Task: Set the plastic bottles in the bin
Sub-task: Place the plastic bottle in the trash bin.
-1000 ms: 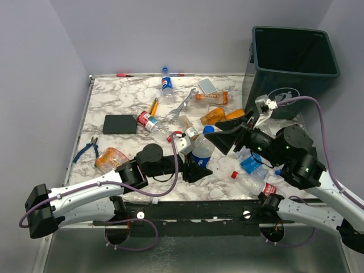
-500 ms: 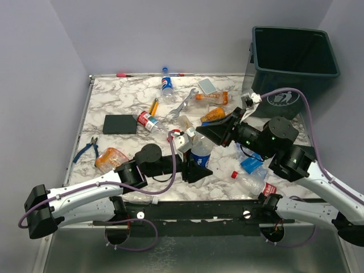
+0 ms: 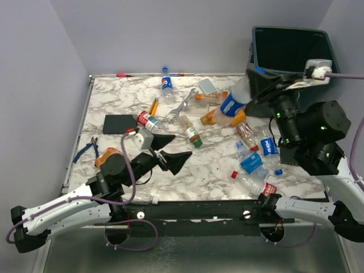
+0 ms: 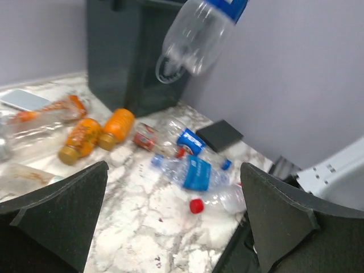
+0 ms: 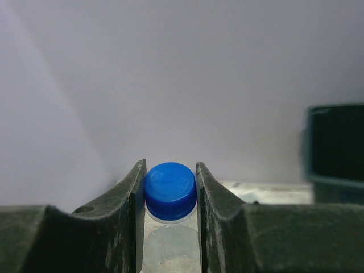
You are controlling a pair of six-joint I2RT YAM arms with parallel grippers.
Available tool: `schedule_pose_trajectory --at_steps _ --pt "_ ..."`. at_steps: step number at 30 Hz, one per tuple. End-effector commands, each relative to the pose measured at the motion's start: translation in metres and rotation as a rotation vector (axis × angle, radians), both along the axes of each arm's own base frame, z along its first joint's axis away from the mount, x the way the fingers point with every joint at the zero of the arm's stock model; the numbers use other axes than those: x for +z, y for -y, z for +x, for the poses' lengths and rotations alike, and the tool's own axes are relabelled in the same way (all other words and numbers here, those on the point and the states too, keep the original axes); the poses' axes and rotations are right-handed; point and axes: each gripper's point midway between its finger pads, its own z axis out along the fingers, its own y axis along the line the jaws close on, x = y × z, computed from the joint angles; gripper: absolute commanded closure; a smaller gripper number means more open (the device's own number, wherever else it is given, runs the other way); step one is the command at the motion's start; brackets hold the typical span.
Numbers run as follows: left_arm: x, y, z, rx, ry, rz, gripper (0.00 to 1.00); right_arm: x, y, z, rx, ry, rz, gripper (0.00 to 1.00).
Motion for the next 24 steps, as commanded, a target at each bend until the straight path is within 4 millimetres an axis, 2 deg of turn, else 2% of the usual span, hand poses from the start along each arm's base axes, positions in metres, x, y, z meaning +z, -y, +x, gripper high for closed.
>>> schedule_pose_trajectory --at_steps 1,3,5,8,9,10,12,14,17,22,23,24 --pt "-0.012 -0.046 0.021 0.222 0.009 -0.004 0.01 0.072 0.116 0.009 -0.640 0.257 0.081 1.00" --pt "-0.015 -0.054 0.019 0.235 0.004 -0.013 0.01 0.106 0.141 0.005 -0.780 0.381 0.133 1.00" --pt "-0.017 -0.060 0.018 0.248 -0.006 -0.022 0.01 0.129 0.160 0.020 -0.899 0.435 0.173 1.00" --pt "-0.019 -0.068 0.016 0.257 -0.015 -0.042 0.01 0.150 0.183 0.059 -0.990 0.467 0.200 1.00" --pt "-0.020 -0.069 0.016 0.258 -0.019 -0.049 0.01 0.149 0.188 0.081 -1.017 0.441 0.164 1.00" --pt "-0.020 -0.070 0.015 0.257 -0.023 -0.057 0.01 0.150 0.200 0.096 -1.059 0.434 0.178 1.00" --pt "-0.020 -0.071 0.012 0.248 -0.034 -0.073 0.01 0.138 0.217 0.139 -1.137 0.390 0.152 1.00" --pt "-0.021 -0.072 0.011 0.243 -0.047 -0.078 0.01 0.123 0.237 0.167 -1.146 0.336 0.150 1.00" --pt "-0.025 -0.074 0.010 0.244 -0.070 -0.080 0.01 0.083 0.269 0.201 -1.201 0.244 0.177 1.00" --pt "-0.039 -0.078 0.010 0.262 -0.106 -0.055 0.01 0.016 0.296 0.244 -1.216 0.069 0.081 1.00" --pt "-0.040 -0.080 0.011 0.269 -0.109 -0.052 0.01 0.006 0.296 0.252 -1.186 0.038 0.063 0.94" --pt "-0.042 -0.082 0.012 0.281 -0.114 -0.052 0.01 -0.003 0.295 0.257 -1.160 0.009 0.045 0.80"
